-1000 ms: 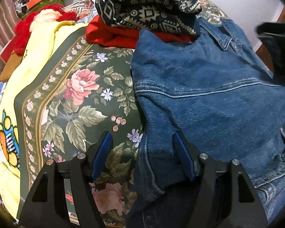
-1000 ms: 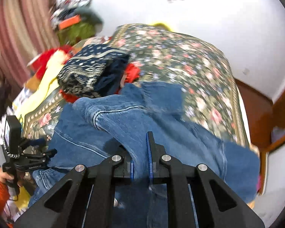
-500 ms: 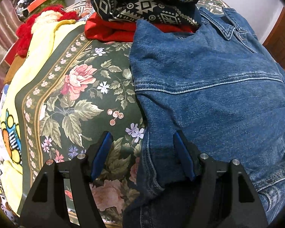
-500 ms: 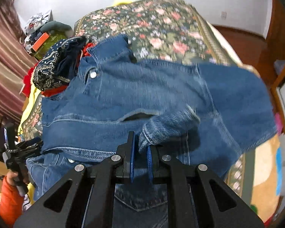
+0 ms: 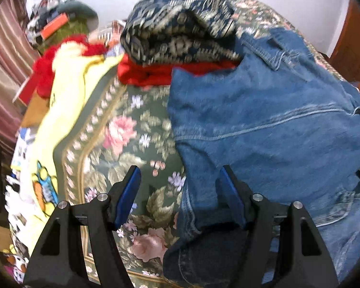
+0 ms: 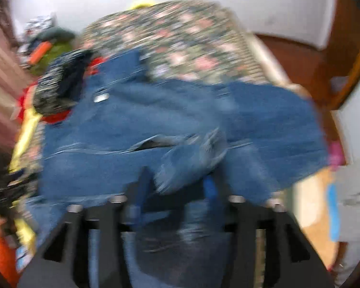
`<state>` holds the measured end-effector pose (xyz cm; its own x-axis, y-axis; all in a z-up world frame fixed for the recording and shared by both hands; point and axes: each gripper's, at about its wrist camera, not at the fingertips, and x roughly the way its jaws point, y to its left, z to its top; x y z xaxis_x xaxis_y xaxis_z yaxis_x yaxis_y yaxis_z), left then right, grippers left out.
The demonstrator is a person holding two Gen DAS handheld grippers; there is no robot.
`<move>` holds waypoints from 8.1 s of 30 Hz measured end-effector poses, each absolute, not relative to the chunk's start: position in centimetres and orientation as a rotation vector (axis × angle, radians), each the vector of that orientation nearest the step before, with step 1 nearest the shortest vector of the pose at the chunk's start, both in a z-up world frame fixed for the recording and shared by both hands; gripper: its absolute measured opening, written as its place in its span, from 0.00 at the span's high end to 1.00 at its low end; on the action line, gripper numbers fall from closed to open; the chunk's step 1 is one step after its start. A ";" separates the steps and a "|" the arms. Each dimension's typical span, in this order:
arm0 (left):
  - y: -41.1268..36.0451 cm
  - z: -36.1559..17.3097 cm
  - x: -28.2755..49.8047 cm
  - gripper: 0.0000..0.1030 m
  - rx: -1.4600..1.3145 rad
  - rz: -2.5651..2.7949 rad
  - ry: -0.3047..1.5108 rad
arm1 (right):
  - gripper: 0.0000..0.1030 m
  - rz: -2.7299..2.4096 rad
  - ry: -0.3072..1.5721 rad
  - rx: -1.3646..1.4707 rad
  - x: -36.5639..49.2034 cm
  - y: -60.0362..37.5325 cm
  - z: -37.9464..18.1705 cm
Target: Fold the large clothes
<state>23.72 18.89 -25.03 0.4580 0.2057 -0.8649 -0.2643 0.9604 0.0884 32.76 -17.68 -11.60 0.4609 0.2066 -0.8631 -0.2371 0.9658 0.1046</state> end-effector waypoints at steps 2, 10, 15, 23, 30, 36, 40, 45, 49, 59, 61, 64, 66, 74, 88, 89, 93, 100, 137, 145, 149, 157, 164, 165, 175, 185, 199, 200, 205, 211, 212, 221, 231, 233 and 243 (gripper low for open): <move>18.3 -24.1 23.9 0.35 -0.059 0.273 1.037 | 0.40 0.237 1.049 0.015 32.9 -19.8 -11.2; 13.2 -19.6 26.8 0.31 -0.001 0.140 0.934 | 0.40 0.120 0.985 0.178 32.1 -27.4 -8.2; 9.7 -17.5 28.8 0.23 -0.014 0.046 0.879 | 0.31 0.073 0.933 0.233 31.4 -30.3 -7.0; 5.7 -17.7 31.5 0.21 -0.058 -0.047 0.906 | 0.29 0.075 1.062 0.373 33.4 -33.0 -12.5; 5.6 -19.7 32.4 0.21 -0.053 -0.040 0.966 | 0.29 0.078 1.145 0.562 36.7 -35.1 -17.4; 7.3 -20.9 32.8 0.21 -0.098 -0.017 0.996 | 0.29 0.043 1.157 0.653 38.9 -36.3 -19.2; 8.0 -21.8 33.3 0.21 -0.129 -0.002 1.023 | 0.26 0.018 1.148 0.653 40.2 -36.8 -20.3; 8.0 -22.1 33.3 0.21 -0.135 0.000 1.032 | 0.29 -0.045 1.120 0.658 41.7 -37.5 -21.0; 8.0 -21.8 32.8 0.21 -0.130 -0.009 1.023 | 0.57 -0.095 1.104 0.620 42.3 -37.7 -20.5; 8.5 -21.6 31.0 0.21 -0.124 -0.004 1.016 | 0.89 -0.045 0.991 0.494 41.4 -36.4 -15.2; 8.8 -21.6 30.6 0.21 -0.127 -0.001 1.019 | 0.90 0.008 0.943 0.463 40.8 -35.2 -13.0; 9.2 -21.5 30.1 0.21 -0.133 0.003 1.015 | 0.91 0.092 0.891 0.408 40.1 -32.8 -10.2; 9.5 -21.5 29.8 0.21 -0.139 0.004 1.012 | 0.91 0.178 0.855 0.374 39.3 -30.9 -8.3; 10.2 -21.3 28.6 0.21 -0.157 0.004 1.004 | 0.91 0.472 0.869 0.283 36.5 -22.8 -6.1; 11.1 -21.1 27.5 0.21 -0.179 -0.006 0.992 | 0.87 0.598 1.164 0.103 33.3 -13.9 -12.6; 11.1 -21.1 27.5 0.21 -0.179 -0.006 0.993 | 0.87 0.595 1.184 0.112 33.3 -14.1 -12.7; 11.3 -21.4 27.6 0.21 -0.199 -0.011 1.000 | 0.78 0.588 1.201 0.146 32.6 -14.9 -12.2; 10.8 -21.5 27.9 0.21 -0.199 -0.020 1.000 | 0.60 0.489 1.108 0.222 32.0 -18.6 -9.7; 10.0 -22.6 29.2 0.21 -0.174 -0.008 1.041 | 0.88 0.125 1.048 0.531 38.0 -29.1 -15.0; 10.5 -22.0 28.4 0.21 -0.190 -0.010 1.019 | 0.90 0.216 0.910 0.438 37.5 -25.7 -8.5; 10.9 -21.6 27.9 0.21 -0.202 -0.008 1.006 | 0.90 0.315 0.838 0.377 36.7 -22.1 -4.9; 12.5 -21.2 26.9 0.21 -0.241 0.008 0.983 | 0.90 0.564 0.801 0.251 34.5 -12.4 -2.0; 14.2 -20.8 25.9 0.21 -0.273 0.031 0.964 | 0.90 0.705 0.895 0.141 33.4 -4.7 -5.2; 14.5 -20.7 25.7 0.21 -0.275 0.037 0.961 | 0.90 0.723 0.919 0.130 33.4 -3.9 -5.9; 16.7 -21.2 24.6 0.20 -0.315 0.079 0.967 | 0.90 0.856 1.137 0.033 31.2 2.1 -11.2; 17.3 -21.7 25.0 0.20 -0.391 0.056 0.992 | 0.84 0.719 1.063 0.022 31.5 -4.0 -9.1; 18.0 -25.7 28.7 0.21 -0.844 -0.117 1.081 | 0.49 0.328 1.073 0.202 32.9 -19.0 -11.4; 17.9 -25.9 29.0 0.21 -0.849 -0.122 1.082 | 0.49 0.315 1.077 0.217 32.8 -19.6 -11.8; 18.2 -27.1 30.5 0.21 -0.879 -0.100 1.100 | 0.49 0.268 1.093 0.256 32.2 -21.9 -13.0; 18.5 -27.9 33.0 0.20 -0.831 -0.040 1.145 | 0.49 0.234 1.097 0.286 32.1 -23.6 -13.2; 18.5 -27.9 33.4 0.20 -0.820 -0.030 1.143 | 0.49 0.236 1.095 0.286 32.0 -23.7 -13.1; 17.9 -26.5 34.7 0.70 -0.631 0.052 1.085 | 0.49 0.248 1.088 0.282 31.6 -23.9 -13.1; 13.0 -14.1 32.8 0.79 -0.303 -0.052 0.772 | 0.49 0.242 1.079 0.296 31.6 -23.8 -12.8; 12.7 -11.5 32.1 0.79 -0.289 -0.074 0.705 | 0.49 0.248 1.079 0.294 31.7 -23.6 -12.7; 14.9 -10.2 29.4 0.79 -0.266 -0.048 0.671 | 0.49 0.279 1.083 0.285 31.9 -22.1 -12.9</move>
<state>29.39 14.85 -10.23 0.7833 -0.1292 -0.6081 -0.0416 0.9651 -0.2587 31.89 -22.08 -12.89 0.4412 0.3592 -0.8224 -0.0831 0.9288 0.3611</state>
